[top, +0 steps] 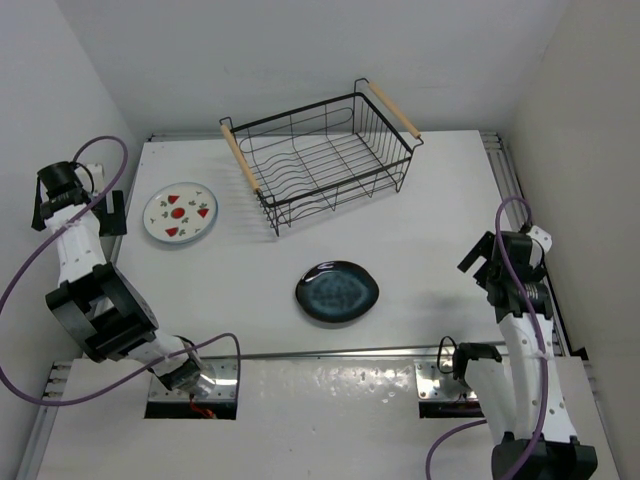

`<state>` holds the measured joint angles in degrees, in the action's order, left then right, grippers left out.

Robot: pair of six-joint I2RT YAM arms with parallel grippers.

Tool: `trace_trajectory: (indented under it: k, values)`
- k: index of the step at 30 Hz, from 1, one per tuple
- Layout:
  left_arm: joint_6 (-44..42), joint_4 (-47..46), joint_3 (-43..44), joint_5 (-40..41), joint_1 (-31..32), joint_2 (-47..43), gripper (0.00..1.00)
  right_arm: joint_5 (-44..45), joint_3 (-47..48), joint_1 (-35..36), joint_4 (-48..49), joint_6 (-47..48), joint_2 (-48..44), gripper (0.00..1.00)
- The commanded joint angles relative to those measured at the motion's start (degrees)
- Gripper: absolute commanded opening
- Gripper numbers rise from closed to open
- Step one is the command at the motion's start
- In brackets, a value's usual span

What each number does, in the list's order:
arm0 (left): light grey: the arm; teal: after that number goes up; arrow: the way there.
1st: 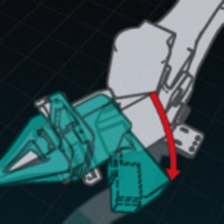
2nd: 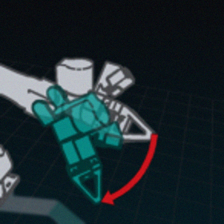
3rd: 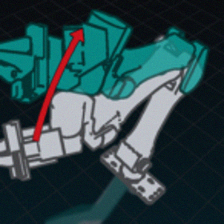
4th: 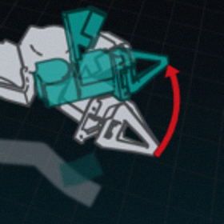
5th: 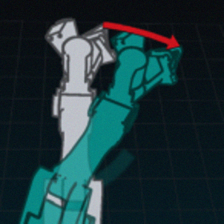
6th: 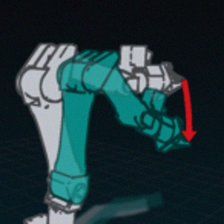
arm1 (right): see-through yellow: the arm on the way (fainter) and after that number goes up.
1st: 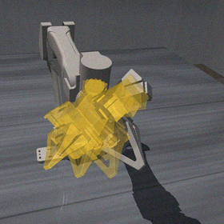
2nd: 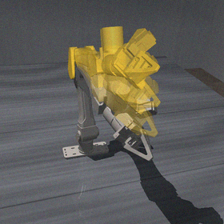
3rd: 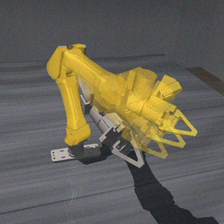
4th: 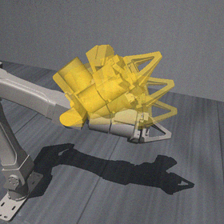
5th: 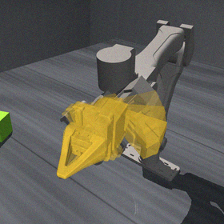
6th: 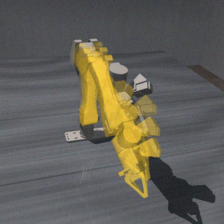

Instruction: Unload the plates from the dish rack

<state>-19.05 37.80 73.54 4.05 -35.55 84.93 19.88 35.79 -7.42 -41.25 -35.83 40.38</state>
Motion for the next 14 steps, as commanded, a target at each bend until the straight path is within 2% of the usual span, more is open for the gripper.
trace_trajectory:
  k: [1, 14]
  values:
    - [-0.3, -1.2, -0.1, -1.2, 0.2, -2.6, 1.0, -0.5, -0.1, -0.1, 0.7, -0.5, -0.8, 0.99]
    - [0.3, -1.3, -0.8, -3.5, 0.1, -3.1, 1.0, -1.6, -1.7, -0.1, 2.3, 0.7, -4.2, 0.99]
